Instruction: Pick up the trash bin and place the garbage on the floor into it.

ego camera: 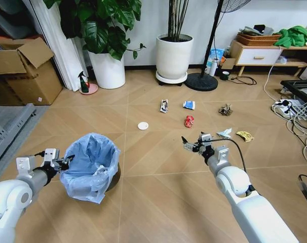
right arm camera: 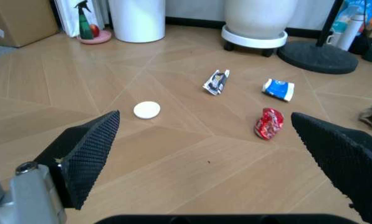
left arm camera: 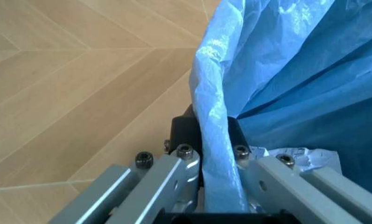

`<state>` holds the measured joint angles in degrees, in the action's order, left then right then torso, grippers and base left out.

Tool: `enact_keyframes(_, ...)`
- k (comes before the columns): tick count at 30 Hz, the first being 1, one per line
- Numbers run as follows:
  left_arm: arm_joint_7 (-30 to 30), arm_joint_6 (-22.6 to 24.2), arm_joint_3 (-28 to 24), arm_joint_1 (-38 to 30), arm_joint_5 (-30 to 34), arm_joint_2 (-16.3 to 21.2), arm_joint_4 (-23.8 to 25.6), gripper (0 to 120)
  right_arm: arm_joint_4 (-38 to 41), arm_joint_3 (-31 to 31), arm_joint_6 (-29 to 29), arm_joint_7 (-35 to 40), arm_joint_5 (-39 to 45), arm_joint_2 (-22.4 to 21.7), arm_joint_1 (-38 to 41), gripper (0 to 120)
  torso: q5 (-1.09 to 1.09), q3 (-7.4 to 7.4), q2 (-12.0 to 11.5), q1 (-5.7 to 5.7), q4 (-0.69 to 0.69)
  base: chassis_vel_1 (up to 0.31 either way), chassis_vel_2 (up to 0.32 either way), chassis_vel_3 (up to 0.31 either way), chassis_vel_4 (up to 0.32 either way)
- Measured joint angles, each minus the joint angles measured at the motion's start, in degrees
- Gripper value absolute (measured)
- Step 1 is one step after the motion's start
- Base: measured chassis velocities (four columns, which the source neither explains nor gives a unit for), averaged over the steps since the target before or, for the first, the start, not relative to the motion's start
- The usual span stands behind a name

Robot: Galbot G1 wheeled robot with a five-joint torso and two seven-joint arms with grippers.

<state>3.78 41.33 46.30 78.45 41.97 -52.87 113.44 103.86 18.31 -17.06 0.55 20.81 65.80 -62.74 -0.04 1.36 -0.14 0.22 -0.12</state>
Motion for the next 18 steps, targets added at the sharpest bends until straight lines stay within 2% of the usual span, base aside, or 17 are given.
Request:
enact_keyframes(4,0.0,0.0,0.1,0.1,0.0,0.1,0.0,0,-0.1,-0.1,0.0,0.0,-0.2,0.2,0.0,100,-0.01,0.01,0.0,0.00,0.00,-0.116,0.139,0.124,-0.125)
enact_keyframes(18,0.0,-0.1,0.0,0.8,-0.1,0.0,0.7,0,0.0,0.1,0.4,-0.2,-0.6,0.2,-0.6,100,0.00,0.02,0.0,0.01,0.00,-0.190,0.191,0.189,-0.189)
